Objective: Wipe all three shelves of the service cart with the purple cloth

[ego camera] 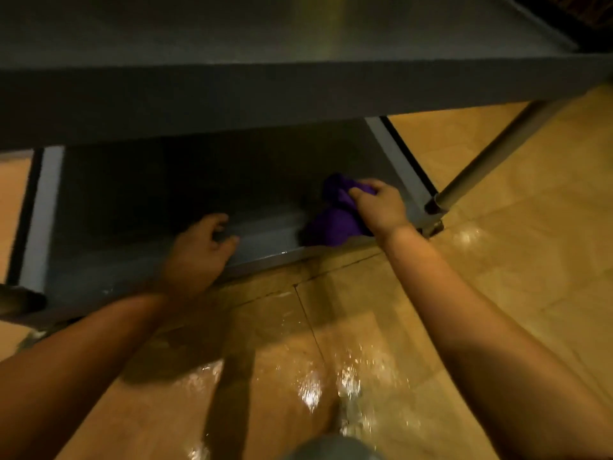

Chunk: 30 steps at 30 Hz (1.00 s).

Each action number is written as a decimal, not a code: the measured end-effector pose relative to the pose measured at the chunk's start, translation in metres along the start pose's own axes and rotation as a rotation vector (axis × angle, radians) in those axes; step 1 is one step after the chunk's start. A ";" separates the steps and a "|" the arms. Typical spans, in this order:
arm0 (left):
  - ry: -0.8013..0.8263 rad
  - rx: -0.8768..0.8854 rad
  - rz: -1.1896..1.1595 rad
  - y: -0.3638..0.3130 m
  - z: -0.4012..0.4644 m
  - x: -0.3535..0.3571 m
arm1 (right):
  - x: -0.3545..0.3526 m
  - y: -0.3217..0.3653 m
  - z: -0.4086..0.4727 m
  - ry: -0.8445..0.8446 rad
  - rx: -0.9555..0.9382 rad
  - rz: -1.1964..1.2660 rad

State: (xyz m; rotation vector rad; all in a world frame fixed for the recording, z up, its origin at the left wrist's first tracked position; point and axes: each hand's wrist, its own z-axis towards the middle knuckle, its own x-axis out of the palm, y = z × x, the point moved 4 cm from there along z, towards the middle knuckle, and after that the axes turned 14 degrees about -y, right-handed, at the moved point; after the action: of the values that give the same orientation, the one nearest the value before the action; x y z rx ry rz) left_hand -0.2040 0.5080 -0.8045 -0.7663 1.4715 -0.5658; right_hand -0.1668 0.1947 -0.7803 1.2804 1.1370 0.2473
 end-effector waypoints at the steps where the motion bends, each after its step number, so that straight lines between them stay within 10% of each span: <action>1: 0.100 -0.116 -0.155 -0.027 -0.007 0.007 | 0.000 0.008 -0.017 0.023 0.024 0.035; 8: 0.597 -0.465 -0.555 -0.190 -0.089 -0.007 | -0.075 0.067 -0.139 0.014 0.133 0.228; 17: 0.617 -0.252 -0.498 -0.357 -0.162 -0.141 | -0.255 0.172 -0.243 -0.220 0.519 0.594; 23: 0.829 -0.170 -0.367 -0.487 -0.233 -0.214 | -0.366 0.247 -0.290 0.029 0.918 0.883; 27: 0.716 0.196 -0.056 -0.561 -0.258 -0.225 | -0.441 0.290 -0.297 -0.029 0.855 0.877; 30: 0.548 0.114 -0.174 -0.632 -0.254 -0.243 | -0.507 0.324 -0.283 -0.106 0.689 0.667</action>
State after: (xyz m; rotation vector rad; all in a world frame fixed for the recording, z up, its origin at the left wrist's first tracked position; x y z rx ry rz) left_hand -0.3938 0.2512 -0.1560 -0.6811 1.8602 -1.0432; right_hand -0.4895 0.1238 -0.2032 2.2480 0.6782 0.2812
